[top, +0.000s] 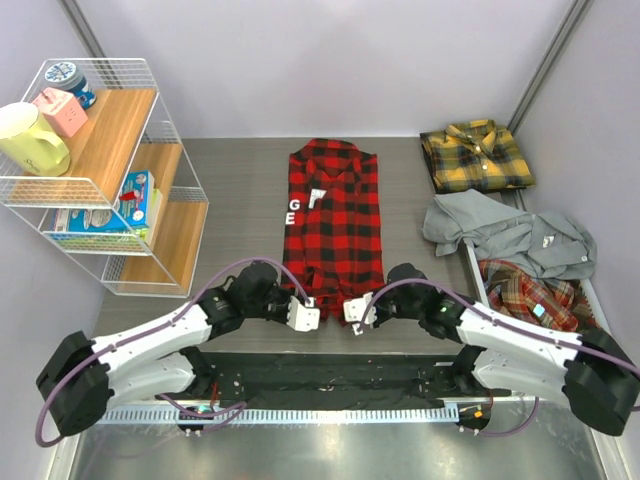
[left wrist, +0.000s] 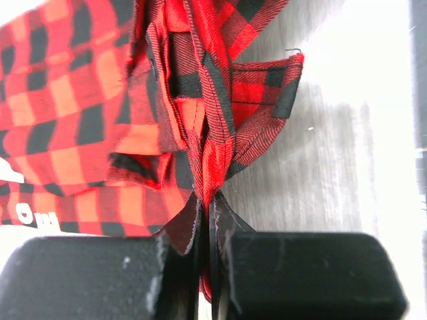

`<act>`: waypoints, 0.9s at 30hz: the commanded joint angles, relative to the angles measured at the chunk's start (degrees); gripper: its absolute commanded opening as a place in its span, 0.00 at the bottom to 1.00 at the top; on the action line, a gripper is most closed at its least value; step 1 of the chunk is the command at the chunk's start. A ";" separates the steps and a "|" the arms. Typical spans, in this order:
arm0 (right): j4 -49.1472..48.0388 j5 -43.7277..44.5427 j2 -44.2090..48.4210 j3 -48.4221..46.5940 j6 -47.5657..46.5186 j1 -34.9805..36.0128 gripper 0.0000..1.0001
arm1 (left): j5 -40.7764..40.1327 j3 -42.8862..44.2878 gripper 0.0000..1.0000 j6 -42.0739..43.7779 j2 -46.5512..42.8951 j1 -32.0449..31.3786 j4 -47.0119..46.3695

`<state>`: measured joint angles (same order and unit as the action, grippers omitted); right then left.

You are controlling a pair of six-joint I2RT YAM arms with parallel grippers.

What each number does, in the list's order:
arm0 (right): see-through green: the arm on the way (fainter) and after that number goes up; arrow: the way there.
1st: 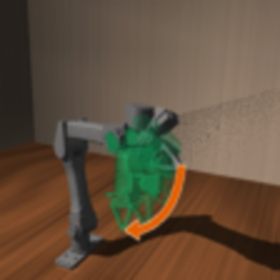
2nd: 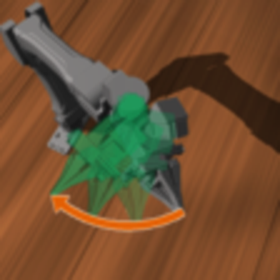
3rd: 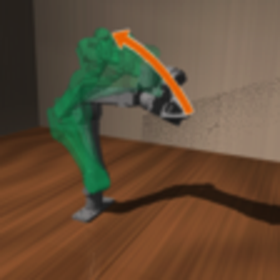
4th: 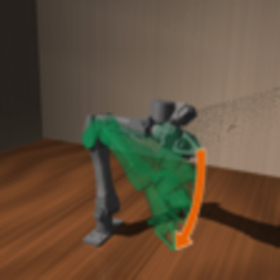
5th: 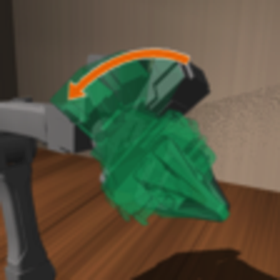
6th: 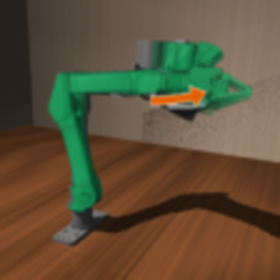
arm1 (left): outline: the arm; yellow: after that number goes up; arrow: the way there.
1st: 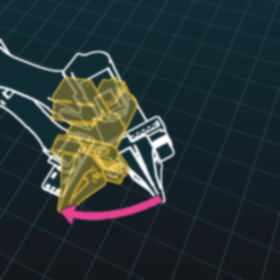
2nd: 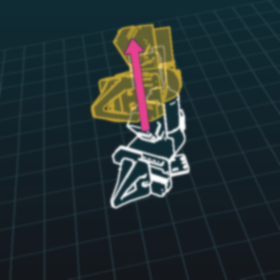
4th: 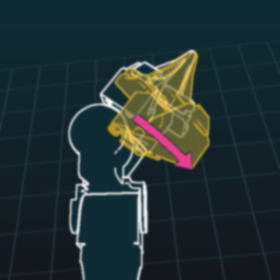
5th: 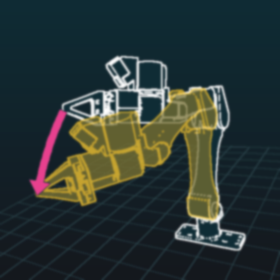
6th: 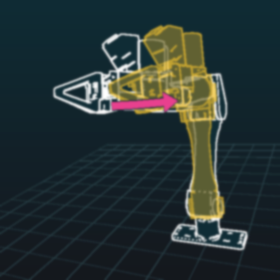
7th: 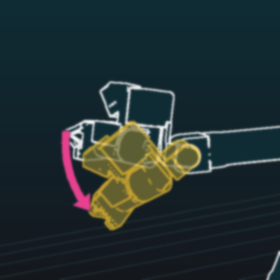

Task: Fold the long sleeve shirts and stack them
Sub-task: Fold the shirt

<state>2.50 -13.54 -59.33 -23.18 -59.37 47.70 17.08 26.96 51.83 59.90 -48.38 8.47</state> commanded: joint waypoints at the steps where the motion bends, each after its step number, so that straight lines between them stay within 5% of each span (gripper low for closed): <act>1: 9.10 0.17 4.49 -2.31 3.04 1.25 0.01 | 3.93 3.18 0.00 -6.82 -3.47 0.04 12.53; 10: 6.37 2.55 -1.48 -5.29 4.71 0.82 0.01 | 1.99 6.08 0.00 -6.04 1.18 1.09 10.69; 18: 11.03 -4.63 -9.38 -18.18 3.84 -8.67 0.01 | 8.40 16.27 0.00 0.89 8.82 11.55 15.17; 27: 17.18 -12.82 -33.01 -37.28 -4.78 -20.89 0.01 | 11.75 38.14 0.00 4.15 32.98 21.66 18.15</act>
<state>15.86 -22.76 -85.95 -54.46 -59.75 29.74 26.94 57.06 53.52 85.69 -29.91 22.81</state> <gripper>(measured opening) 0.059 0.014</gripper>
